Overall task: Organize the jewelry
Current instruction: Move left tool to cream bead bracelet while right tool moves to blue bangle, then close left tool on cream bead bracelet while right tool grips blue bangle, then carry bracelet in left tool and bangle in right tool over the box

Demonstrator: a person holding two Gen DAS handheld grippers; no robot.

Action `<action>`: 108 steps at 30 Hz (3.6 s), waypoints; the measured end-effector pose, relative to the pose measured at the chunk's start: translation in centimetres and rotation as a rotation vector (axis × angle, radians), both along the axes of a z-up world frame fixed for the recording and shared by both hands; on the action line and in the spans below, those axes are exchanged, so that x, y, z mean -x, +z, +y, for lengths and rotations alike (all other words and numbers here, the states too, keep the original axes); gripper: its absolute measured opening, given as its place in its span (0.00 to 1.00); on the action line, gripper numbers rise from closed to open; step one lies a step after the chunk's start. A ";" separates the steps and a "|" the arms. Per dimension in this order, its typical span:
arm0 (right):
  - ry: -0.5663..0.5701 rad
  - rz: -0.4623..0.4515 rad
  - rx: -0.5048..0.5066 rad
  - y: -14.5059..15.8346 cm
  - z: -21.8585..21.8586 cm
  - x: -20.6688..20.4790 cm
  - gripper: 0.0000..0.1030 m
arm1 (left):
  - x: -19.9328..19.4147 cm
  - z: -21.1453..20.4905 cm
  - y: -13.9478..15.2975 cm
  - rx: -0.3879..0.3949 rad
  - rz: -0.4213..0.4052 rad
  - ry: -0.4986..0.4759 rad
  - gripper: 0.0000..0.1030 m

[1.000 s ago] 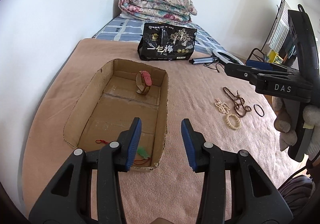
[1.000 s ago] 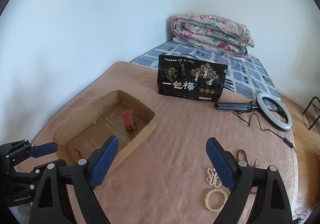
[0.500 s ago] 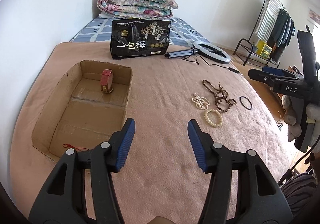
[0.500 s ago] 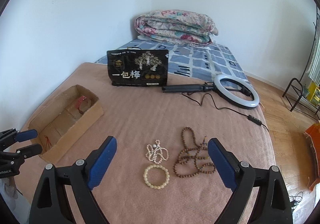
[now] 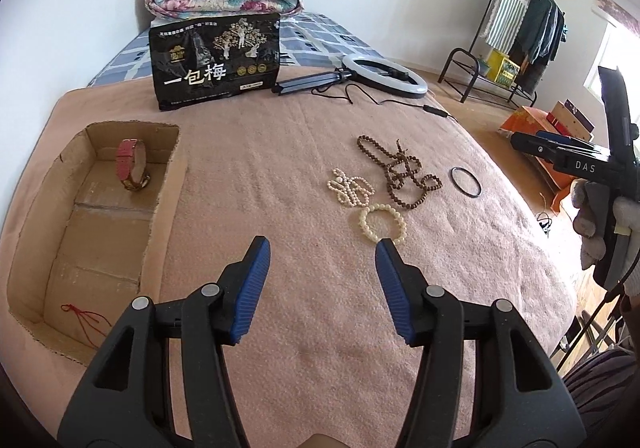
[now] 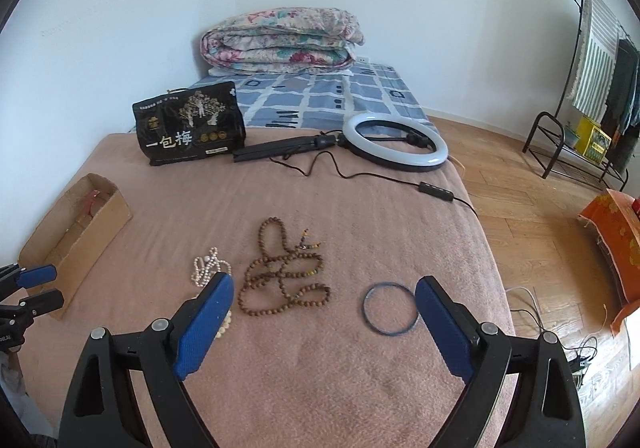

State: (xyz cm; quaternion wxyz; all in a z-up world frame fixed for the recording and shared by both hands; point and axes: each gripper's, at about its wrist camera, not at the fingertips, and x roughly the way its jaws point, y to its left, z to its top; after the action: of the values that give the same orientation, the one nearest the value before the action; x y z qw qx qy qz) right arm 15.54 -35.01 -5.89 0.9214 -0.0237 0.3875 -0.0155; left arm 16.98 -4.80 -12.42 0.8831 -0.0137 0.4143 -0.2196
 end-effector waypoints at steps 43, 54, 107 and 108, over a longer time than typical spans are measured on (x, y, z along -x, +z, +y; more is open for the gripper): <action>-0.107 0.084 -0.083 -11.3 -10.3 -3.3 1.00 | -8.0 -11.4 -10.8 -0.096 0.162 -0.031 0.38; -0.040 0.153 -0.020 -13.6 -8.2 -5.9 1.00 | -8.3 -10.8 -11.1 -0.074 0.148 -0.015 0.12; 0.086 0.091 -0.049 -7.1 -1.1 -2.5 0.72 | -2.6 -5.0 -3.5 -0.003 0.009 0.022 0.05; 0.092 0.088 -0.048 -6.8 -0.7 -2.4 0.72 | -2.5 -4.8 -3.3 0.000 0.006 0.025 0.05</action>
State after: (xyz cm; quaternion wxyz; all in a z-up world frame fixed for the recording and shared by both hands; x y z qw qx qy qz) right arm 17.95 -35.73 -12.71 0.9035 -0.0199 0.4266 0.0371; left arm 19.45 -9.55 -15.72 0.8845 -0.0198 0.4168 -0.2085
